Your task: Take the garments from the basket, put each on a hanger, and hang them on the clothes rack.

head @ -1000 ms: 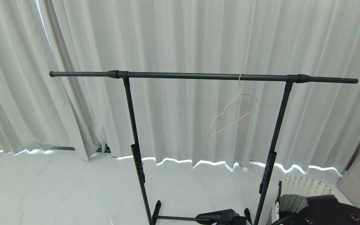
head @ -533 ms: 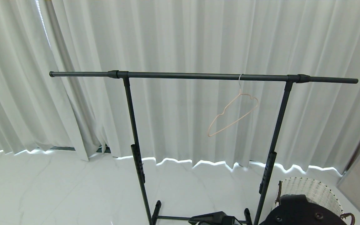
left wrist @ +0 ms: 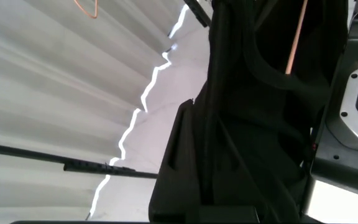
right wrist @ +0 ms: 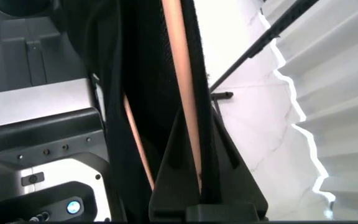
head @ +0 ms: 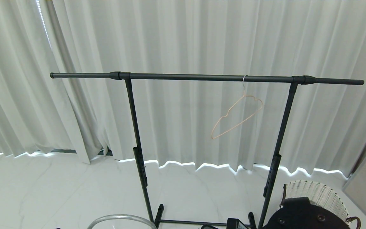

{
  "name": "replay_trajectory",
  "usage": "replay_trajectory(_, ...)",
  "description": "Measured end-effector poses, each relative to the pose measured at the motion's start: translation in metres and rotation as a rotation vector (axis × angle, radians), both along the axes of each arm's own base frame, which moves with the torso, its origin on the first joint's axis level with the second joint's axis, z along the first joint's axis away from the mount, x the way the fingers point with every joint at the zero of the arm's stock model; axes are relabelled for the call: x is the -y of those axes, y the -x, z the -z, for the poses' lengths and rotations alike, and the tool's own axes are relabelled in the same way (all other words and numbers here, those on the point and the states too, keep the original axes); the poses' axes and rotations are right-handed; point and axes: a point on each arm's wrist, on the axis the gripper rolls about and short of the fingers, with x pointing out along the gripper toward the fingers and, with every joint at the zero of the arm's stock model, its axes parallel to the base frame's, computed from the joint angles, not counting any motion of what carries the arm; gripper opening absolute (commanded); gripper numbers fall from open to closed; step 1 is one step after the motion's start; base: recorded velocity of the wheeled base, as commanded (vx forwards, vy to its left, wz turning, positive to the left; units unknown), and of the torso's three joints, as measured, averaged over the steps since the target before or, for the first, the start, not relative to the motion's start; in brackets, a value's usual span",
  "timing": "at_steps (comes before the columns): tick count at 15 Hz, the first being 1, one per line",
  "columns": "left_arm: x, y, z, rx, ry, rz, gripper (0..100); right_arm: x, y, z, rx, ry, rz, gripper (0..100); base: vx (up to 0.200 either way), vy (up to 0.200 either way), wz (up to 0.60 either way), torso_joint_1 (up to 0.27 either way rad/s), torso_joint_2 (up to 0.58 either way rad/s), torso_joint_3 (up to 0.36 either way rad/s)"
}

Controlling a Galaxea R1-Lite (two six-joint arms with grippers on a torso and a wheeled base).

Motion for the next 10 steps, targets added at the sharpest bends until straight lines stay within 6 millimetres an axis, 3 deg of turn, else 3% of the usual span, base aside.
replay_trajectory(6, -0.001, 0.000, 0.000, -0.004, 0.009, -0.014, 100, 0.005, -0.006, -0.003, 0.072, 0.012, -0.003, 0, 0.000, 0.000, 0.00, 0.000, 0.00, 0.000)
replay_trajectory(10, -0.015, -0.002, 0.006, -0.006, 0.017, -0.100, 100, 0.029, -0.018, -0.002, 0.141, 0.052, 0.015, 0, 0.000, 0.000, 0.00, 0.000, 0.00, 0.000)
